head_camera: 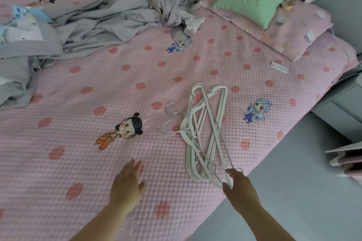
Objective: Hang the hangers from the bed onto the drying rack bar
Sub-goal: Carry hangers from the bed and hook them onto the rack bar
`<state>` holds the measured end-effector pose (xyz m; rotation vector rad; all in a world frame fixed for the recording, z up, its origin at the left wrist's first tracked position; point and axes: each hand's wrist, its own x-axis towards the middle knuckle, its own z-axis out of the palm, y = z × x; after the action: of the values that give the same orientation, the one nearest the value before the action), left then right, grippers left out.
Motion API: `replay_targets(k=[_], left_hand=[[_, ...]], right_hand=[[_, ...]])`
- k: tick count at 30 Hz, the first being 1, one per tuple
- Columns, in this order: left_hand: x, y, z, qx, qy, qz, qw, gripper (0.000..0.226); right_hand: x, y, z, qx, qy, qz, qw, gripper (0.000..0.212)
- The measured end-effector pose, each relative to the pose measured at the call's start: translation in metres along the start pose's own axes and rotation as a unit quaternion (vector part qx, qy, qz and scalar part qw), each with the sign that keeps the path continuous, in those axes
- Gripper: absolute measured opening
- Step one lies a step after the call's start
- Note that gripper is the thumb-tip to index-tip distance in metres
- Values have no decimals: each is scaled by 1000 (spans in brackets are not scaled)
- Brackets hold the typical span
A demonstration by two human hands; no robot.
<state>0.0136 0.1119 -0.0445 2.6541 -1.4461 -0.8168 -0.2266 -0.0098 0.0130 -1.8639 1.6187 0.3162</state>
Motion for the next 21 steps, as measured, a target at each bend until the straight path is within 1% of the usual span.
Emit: replay_targets(k=[3, 4, 5, 6, 8, 9, 10, 12, 13, 14, 15, 16, 17, 19, 20, 21], left_hand=[[21, -16, 5, 52, -47, -2, 998, 64], [25, -23, 9, 69, -64, 2, 996, 68], [28, -30, 13, 76, -69, 11, 995, 78], [30, -36, 16, 78, -65, 25, 995, 94], [37, -41, 22, 81, -87, 38, 992, 120], [40, -42, 23, 100, -103, 49, 988, 128], [43, -44, 26, 104, -110, 55, 987, 130], [49, -49, 31, 68, -98, 40, 992, 126], [52, -53, 31, 80, -116, 30, 990, 118], [50, -59, 33, 95, -146, 28, 984, 103], [50, -64, 37, 102, -166, 43, 980, 86], [50, -66, 43, 101, -148, 53, 982, 74], [51, -70, 49, 109, -131, 70, 983, 68], [52, -71, 49, 106, -141, 91, 980, 68], [54, -72, 50, 94, -129, 107, 981, 69], [55, -76, 56, 95, -136, 108, 980, 69]], right_hand=[[24, -18, 12, 2, -17, 12, 1000, 44], [29, -23, 16, -1, -20, 12, 1000, 44], [33, -28, 20, -8, -22, 10, 1000, 44], [37, -32, 23, -18, -23, 7, 1000, 45], [47, -40, 26, -26, -16, 0, 1000, 46], [52, -44, 27, -21, -13, 0, 1000, 46], [58, -47, 27, -9, -11, 3, 1000, 46], [68, -52, 29, 5, -17, 12, 1000, 47], [71, -54, 30, -1, -22, 15, 1000, 46], [74, -55, 33, -8, -27, 18, 999, 45], [77, -55, 35, -12, -29, 25, 999, 41], [79, -55, 37, -17, -33, 35, 999, 34], [80, -55, 39, -29, -37, 42, 998, 27], [80, -54, 43, -63, -55, 42, 996, 23], [80, -53, 44, -69, -60, 36, 995, 22], [78, -52, 45, -65, -59, 28, 996, 21]])
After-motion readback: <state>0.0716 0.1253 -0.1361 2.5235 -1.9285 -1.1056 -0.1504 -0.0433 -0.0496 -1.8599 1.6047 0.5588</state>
